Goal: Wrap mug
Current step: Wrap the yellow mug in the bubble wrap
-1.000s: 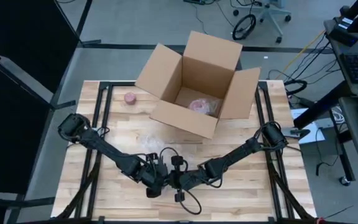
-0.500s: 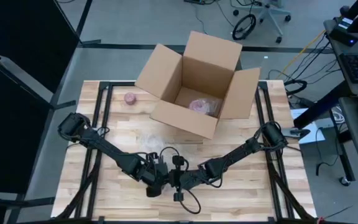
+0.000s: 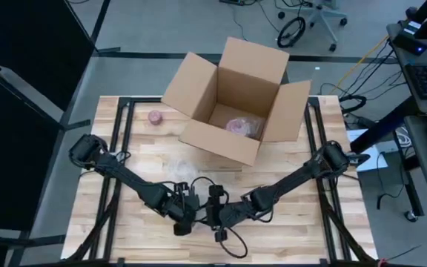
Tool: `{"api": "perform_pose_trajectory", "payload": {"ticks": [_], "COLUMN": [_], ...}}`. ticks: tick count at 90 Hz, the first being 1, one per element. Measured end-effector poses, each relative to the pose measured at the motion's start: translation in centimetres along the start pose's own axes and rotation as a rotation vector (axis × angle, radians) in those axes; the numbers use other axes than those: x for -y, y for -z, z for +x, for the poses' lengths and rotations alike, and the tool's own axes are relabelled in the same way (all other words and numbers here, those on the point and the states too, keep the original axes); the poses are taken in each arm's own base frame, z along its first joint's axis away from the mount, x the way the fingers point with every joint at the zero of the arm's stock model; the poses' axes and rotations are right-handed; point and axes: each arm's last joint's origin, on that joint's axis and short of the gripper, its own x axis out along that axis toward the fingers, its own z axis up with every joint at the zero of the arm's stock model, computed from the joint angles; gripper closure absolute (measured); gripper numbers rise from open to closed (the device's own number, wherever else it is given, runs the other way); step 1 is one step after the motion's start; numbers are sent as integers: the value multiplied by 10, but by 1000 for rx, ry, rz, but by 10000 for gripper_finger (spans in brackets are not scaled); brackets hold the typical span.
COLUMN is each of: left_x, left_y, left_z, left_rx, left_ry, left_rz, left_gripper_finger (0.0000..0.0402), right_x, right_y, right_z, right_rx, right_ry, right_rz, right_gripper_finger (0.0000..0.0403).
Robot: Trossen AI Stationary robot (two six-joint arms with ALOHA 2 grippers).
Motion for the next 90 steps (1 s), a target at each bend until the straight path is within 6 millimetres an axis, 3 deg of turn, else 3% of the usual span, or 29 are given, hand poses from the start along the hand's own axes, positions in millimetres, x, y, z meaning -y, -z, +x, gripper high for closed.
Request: {"api": "perform_pose_trajectory", "payload": {"ticks": [14, 31, 53, 90], "left_x": [0, 0, 1, 0], "left_y": [0, 0, -1, -1], "left_z": [0, 0, 1, 1], "left_rx": [0, 0, 9, -35], "left_ry": [-1, -3, 3, 67], "left_rz": [-2, -7, -13, -11], "left_gripper_finger": [372, 370, 310, 241], "right_x": [2, -4, -16, -15], "right_y": [-7, 0, 6, 5], "right_z": [-8, -3, 2, 5], "right_rx": [14, -16, -1, 37], "right_ry": [-9, -20, 3, 53], "right_rz": [62, 127, 148, 167], "right_gripper_finger": [187, 201, 218, 246]}}
